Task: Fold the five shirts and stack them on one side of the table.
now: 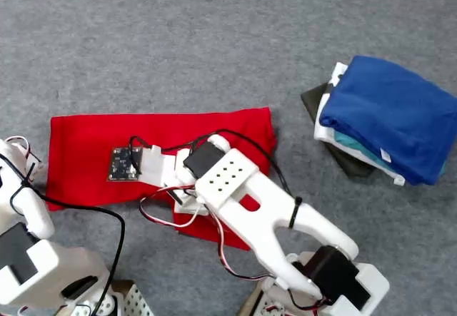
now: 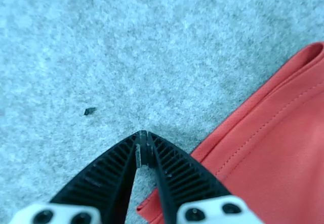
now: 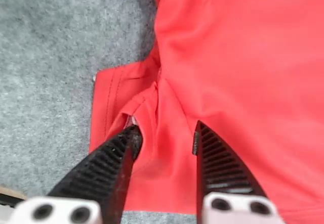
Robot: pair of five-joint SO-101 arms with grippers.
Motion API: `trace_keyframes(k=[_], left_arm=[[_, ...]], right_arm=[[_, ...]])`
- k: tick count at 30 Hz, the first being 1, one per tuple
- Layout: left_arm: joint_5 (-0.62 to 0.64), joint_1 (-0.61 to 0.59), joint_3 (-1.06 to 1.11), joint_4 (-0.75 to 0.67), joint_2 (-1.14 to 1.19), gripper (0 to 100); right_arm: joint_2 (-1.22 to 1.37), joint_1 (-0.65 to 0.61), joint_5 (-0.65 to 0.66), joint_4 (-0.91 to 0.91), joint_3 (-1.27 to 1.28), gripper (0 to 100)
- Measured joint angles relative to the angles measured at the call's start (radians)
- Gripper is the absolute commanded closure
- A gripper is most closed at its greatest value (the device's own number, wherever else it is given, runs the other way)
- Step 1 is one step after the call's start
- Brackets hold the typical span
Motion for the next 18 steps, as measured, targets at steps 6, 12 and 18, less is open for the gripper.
trace_keyframes(k=[6,12,18], left_arm=[[0.018,0.0,0.0,0.0,0.0,98],[0.087,0.0,0.0,0.0,0.0,98],[0.091,0.0,0.0,0.0,0.0,98]], right_arm=[[0.0,0.0,0.0,0.0,0.0,82.8],[0.0,-0.002,0.0,0.0,0.0,82.7],[0.0,0.017,0.0,0.0,0.0,82.7]])
